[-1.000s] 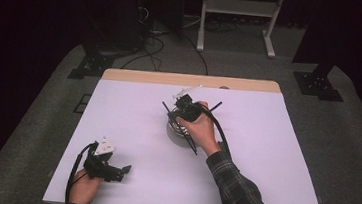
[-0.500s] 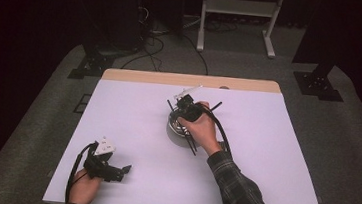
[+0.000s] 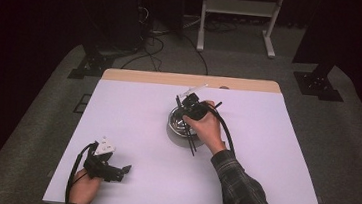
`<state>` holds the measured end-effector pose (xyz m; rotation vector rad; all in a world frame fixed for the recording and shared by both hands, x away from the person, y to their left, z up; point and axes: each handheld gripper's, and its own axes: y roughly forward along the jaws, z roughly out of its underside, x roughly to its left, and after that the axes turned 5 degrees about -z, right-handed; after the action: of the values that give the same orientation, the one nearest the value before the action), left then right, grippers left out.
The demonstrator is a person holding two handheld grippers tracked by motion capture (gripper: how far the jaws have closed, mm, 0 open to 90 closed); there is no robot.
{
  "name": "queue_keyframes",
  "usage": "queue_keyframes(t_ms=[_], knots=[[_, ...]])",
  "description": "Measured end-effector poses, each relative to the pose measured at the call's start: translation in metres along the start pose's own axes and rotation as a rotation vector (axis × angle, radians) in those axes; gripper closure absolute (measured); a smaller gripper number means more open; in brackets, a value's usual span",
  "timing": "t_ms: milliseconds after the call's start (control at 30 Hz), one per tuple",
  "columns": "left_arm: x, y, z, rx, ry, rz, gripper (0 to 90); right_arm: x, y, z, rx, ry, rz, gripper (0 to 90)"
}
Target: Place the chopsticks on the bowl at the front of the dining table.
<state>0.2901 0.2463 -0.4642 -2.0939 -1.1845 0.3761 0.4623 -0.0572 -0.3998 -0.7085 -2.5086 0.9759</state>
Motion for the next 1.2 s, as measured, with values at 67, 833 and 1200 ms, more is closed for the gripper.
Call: queue_keyframes(t_ms=[67, 833, 1200], knots=[[0.0, 0.0, 0.0, 0.0, 0.0, 0.0, 0.0, -0.002, -0.001, 0.001, 0.0, 0.004, 0.004, 89.7], [0.0, 0.0, 0.0, 0.001, 0.003, -0.001, 0.0, -0.011, -0.05, 0.045, -0.064, 0.033, 0.018, 89.6], [0.0, 0.0, 0.0, 0.003, 0.004, -0.001, 0.0, 0.001, -0.049, 0.061, -0.033, 0.004, -0.01, 89.6]])
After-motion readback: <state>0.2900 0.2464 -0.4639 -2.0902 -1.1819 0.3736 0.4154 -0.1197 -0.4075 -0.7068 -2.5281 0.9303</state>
